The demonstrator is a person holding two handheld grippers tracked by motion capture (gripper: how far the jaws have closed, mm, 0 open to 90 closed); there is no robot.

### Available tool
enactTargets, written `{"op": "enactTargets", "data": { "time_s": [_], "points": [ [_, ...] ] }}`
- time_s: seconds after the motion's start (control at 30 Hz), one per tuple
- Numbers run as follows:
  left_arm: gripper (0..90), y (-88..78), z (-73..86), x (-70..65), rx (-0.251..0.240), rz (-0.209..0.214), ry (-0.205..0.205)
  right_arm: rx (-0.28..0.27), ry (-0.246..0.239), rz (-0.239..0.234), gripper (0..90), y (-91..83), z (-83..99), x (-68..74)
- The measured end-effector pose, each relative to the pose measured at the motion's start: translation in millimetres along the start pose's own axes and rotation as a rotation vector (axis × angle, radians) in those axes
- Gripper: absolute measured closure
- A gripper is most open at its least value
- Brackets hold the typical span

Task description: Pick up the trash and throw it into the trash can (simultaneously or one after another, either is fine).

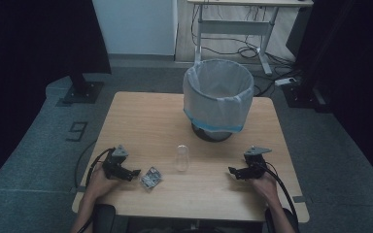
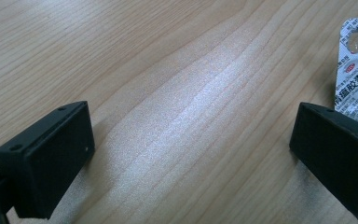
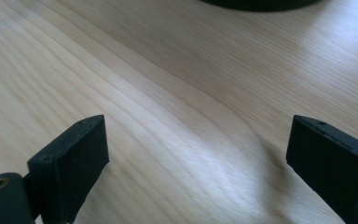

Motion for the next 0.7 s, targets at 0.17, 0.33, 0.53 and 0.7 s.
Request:
{"op": "enactTargets", "data": {
  "time_s": [0.17,0.33,0.53,0.7],
  "points": [
    [0.0,0.0,0.0,0.0,0.0,0.0,0.0,0.012,-0.028,-0.007,2.1,0.3,-4.0,7.8],
    [0.0,0.0,0.0,0.0,0.0,0.0,0.0,0.021,-0.062,-0.04,2.2,4.0,-11.4,20.0],
    [0.0,0.0,0.0,0.0,0.0,0.0,0.0,0.035,-0.091,-0.072,1.9,11.3,-18.3,32.0],
    [0.0,0.0,0.0,0.0,0.0,0.0,0.0,0.026,-0.105,-0.098,0.9,18.5,-26.9,42.6]
  ]
}}
Point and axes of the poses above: each handheld gripper's, and its own axes: y roughly forward along the jaws, z roughly out of its underside, x roughly to its left, the point moved 2 cm from there along y, roughly forward along the jaws, and after that the axes turned 5 degrees about y, right-handed, at the moved point
